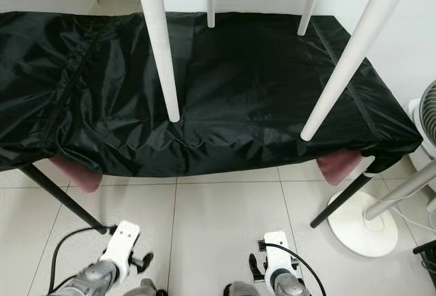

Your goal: Building children table

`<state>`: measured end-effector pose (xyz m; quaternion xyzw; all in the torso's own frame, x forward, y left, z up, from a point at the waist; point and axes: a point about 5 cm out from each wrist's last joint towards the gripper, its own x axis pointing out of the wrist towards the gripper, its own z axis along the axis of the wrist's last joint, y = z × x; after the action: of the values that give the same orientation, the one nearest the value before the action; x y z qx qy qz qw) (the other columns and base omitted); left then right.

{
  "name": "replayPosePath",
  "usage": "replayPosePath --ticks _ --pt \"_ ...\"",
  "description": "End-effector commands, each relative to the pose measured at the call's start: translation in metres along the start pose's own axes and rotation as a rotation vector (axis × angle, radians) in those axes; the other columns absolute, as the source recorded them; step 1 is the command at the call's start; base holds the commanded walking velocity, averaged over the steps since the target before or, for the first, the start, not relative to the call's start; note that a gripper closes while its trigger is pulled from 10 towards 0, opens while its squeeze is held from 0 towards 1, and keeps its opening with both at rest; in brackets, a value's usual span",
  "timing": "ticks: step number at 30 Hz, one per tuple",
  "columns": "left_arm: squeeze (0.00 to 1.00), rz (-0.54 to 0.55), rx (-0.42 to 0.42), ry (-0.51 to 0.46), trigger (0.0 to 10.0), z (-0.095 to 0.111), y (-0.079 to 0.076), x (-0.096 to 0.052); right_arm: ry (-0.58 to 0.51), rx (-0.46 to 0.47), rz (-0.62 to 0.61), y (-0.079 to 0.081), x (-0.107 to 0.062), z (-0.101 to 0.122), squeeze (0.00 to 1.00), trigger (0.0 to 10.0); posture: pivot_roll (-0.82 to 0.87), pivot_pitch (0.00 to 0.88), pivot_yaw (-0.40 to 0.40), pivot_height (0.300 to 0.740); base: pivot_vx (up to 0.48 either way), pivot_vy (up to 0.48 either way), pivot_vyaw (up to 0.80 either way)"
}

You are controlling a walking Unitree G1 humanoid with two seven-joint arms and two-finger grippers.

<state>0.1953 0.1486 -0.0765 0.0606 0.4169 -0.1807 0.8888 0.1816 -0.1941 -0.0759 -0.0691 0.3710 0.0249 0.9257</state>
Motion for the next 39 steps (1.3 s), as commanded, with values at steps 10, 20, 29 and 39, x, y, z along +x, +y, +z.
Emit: replayPosePath --ticks 10,20,29,39 --pt "0.0 0.078 0.112 0.042 10.0 -0.006 0.001 0.0 0.09 -0.056 0.057 0.013 -0.004 -0.017 0.0 10.0 -0.08 0.0 0.044 0.74 0.0 0.0 0.0" --pt "0.0 0.009 0.193 0.045 10.0 -0.003 -0.012 0.003 0.086 -0.102 0.124 0.02 -0.001 -0.011 0.0 10.0 -0.08 0.0 0.028 0.74 0.0 0.0 0.0" --pt "0.0 0.006 0.156 0.038 10.0 -0.003 -0.014 0.004 0.081 -0.094 0.114 0.017 0.0 -0.01 0.0 10.0 -0.08 0.0 0.029 0.74 0.0 0.0 0.0" --pt "0.0 0.015 0.131 0.036 10.0 -0.003 -0.011 0.003 0.092 -0.084 0.127 0.023 -0.001 -0.013 0.0 10.0 -0.07 0.0 0.024 0.74 0.0 0.0 0.0"
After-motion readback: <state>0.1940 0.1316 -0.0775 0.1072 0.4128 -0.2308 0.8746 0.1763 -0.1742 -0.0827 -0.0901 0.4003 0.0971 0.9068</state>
